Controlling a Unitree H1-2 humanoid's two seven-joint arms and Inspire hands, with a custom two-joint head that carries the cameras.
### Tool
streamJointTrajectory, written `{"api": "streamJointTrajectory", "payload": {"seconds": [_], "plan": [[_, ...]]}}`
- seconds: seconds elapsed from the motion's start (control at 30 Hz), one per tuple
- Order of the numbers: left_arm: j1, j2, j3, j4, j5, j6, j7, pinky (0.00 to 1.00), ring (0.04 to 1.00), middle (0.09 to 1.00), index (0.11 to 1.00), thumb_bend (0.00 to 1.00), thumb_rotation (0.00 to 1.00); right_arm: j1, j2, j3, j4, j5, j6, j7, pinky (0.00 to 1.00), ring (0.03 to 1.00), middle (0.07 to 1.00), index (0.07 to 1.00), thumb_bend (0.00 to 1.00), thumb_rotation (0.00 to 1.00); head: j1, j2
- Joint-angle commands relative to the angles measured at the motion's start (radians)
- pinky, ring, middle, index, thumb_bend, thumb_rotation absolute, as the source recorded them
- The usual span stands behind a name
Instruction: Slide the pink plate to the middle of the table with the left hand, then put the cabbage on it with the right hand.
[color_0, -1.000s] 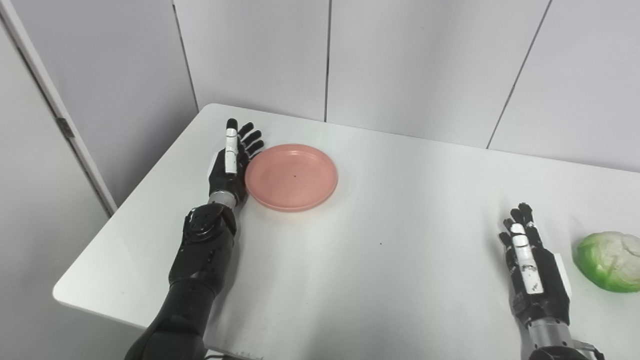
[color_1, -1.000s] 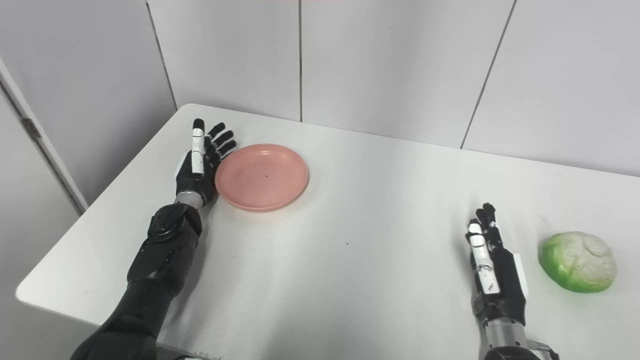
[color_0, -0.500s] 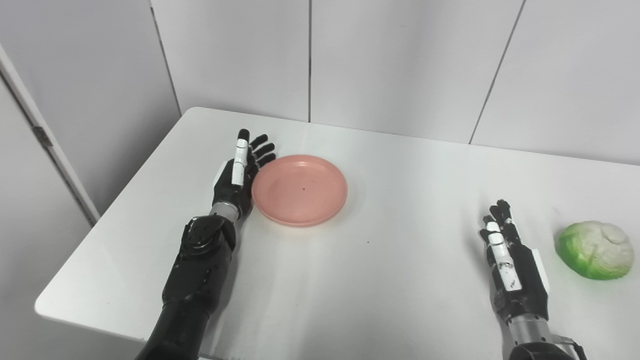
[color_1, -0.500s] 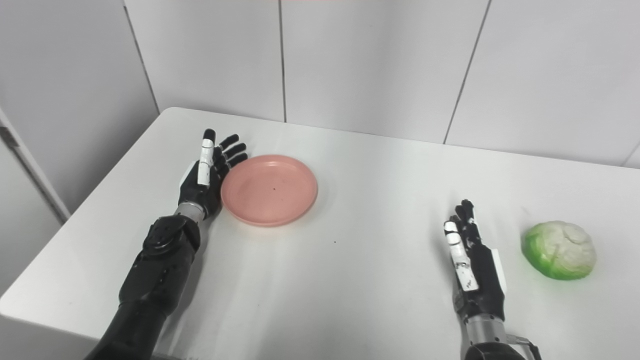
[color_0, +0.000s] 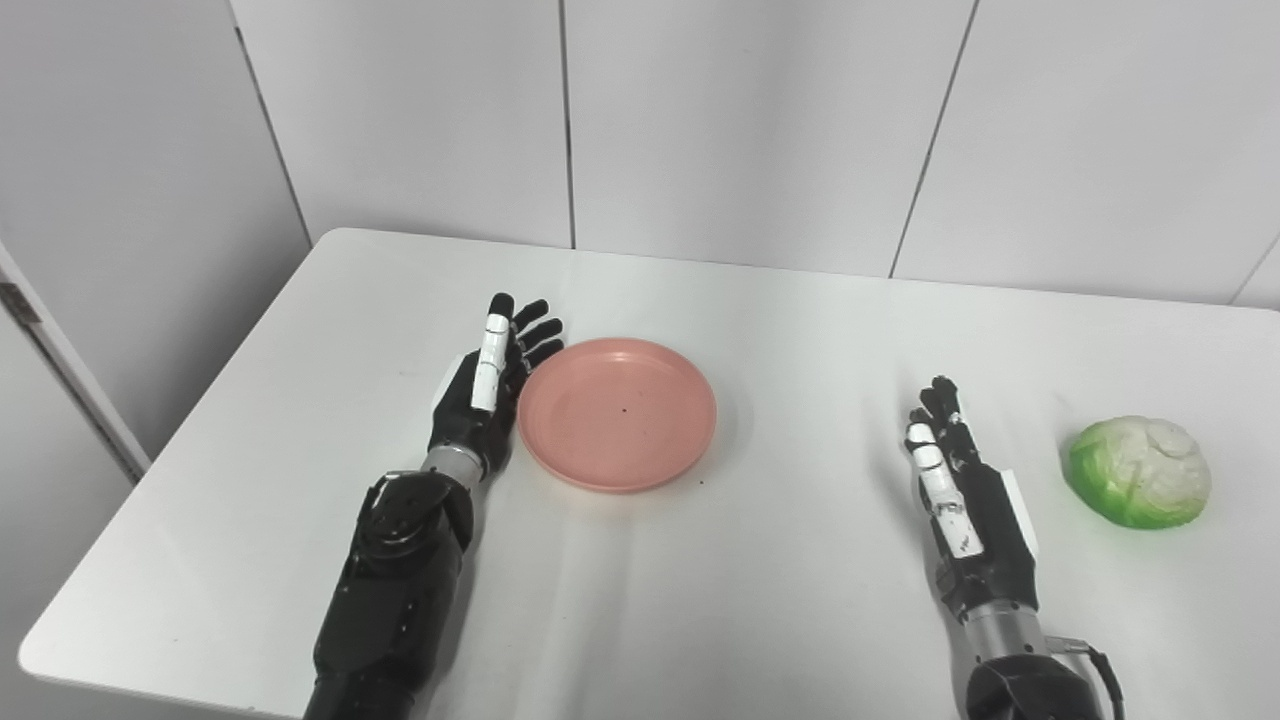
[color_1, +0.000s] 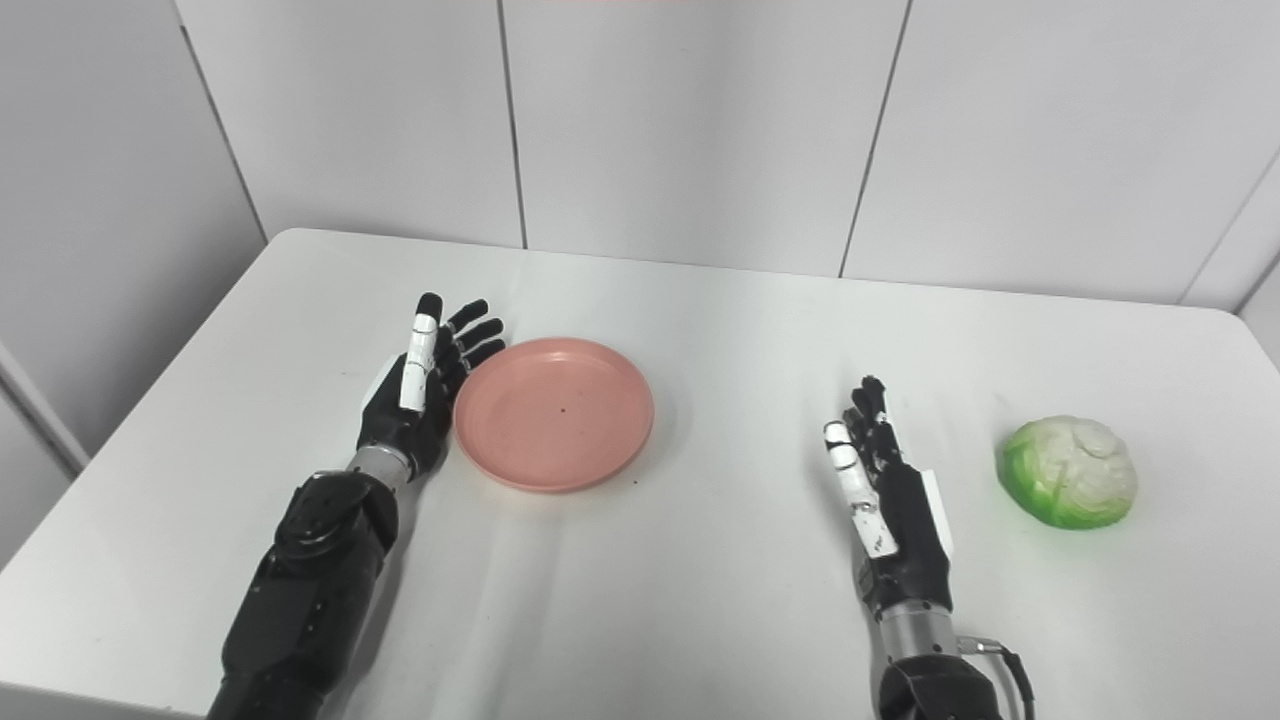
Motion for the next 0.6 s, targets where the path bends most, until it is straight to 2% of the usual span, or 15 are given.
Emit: {"api": "streamJointTrajectory", "payload": {"seconds": [0.0,0.3,0.47,0.57], "plan": [[0.002,-0.025,-0.018,-0.044,0.011,0.018,-0.001,0.88,0.888,0.879,0.867,0.84,1.00,-0.026,0.011,0.000,-0.037,-0.001,-0.006,-0.009,1.00,1.000,1.000,1.000,0.58,0.72,-0.014,-0.004],[0.061,-0.080,-0.038,-0.094,0.004,-0.002,-0.022,0.91,0.913,0.899,0.886,0.81,1.00,-0.026,0.028,0.009,-0.036,-0.026,-0.020,-0.026,1.00,1.000,1.000,1.000,0.59,0.72,-0.077,-0.006],[0.091,-0.105,-0.056,-0.087,0.024,-0.066,-0.027,0.90,0.907,0.900,0.884,0.80,1.00,-0.030,0.040,0.008,-0.033,-0.010,-0.018,-0.029,1.00,1.000,1.000,1.000,0.60,0.68,-0.101,0.000],[0.115,-0.117,-0.070,-0.091,0.035,-0.102,-0.033,0.89,0.906,0.907,0.896,0.78,1.00,-0.027,0.046,0.014,-0.051,-0.013,0.019,-0.033,1.00,1.000,1.000,1.000,0.60,0.69,-0.123,0.021]]}}
